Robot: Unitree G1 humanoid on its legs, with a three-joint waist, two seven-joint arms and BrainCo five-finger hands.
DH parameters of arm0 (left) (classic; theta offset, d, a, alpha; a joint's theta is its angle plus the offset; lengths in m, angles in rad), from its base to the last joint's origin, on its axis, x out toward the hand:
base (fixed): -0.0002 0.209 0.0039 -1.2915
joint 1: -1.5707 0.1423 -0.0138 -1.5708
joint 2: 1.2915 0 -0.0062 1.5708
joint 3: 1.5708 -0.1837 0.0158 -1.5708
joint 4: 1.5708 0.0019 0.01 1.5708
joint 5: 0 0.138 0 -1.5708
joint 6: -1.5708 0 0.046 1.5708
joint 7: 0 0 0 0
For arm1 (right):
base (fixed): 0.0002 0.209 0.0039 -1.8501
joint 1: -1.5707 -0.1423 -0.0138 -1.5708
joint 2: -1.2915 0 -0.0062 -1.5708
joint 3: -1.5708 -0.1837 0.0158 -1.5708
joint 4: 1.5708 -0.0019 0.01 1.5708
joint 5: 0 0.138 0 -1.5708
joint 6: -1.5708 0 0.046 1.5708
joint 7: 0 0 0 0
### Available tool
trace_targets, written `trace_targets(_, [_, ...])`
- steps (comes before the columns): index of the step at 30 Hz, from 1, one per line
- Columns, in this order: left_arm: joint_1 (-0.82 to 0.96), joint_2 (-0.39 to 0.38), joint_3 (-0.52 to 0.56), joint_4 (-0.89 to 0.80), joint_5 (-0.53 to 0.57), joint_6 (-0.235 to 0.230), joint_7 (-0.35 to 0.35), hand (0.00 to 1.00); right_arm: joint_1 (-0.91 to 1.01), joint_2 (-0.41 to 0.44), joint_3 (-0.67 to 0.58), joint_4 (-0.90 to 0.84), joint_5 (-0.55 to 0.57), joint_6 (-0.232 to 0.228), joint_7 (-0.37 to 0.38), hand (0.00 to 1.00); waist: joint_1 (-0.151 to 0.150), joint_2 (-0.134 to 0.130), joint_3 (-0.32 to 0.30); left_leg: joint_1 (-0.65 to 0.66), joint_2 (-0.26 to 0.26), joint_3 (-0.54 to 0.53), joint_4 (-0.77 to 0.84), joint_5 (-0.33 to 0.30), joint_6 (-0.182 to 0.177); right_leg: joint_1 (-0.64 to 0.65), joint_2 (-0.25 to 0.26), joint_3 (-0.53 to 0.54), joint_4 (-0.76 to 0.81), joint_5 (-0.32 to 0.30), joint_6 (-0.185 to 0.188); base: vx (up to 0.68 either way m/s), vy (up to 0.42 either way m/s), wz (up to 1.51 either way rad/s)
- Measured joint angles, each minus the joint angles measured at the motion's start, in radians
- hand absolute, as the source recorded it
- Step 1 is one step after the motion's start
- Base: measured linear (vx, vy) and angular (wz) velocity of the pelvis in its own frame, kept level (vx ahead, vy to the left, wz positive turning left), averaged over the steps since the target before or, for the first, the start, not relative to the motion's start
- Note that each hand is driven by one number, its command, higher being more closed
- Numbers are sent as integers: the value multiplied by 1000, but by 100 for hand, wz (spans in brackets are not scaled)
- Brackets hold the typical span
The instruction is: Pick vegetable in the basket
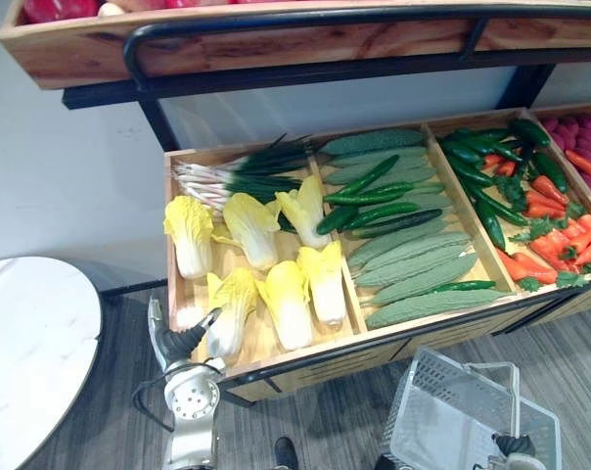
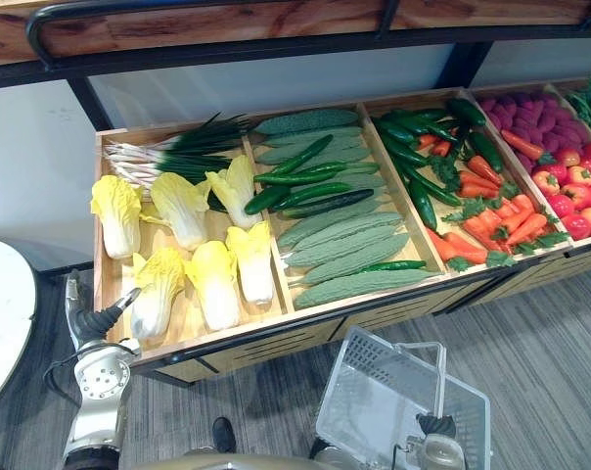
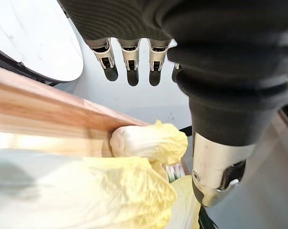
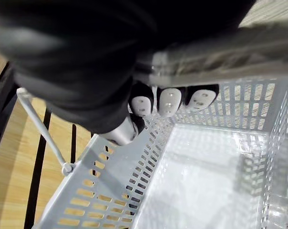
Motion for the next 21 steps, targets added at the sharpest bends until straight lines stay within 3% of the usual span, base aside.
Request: trace_targets(21, [-19, 15, -28, 181, 0, 84, -38, 0, -13, -11, 3, -3, -10, 1, 0, 100, -8, 13, 0, 3, 5, 26, 0, -8, -11, -10, 7, 27, -6, -1, -2, 24, -7, -4])
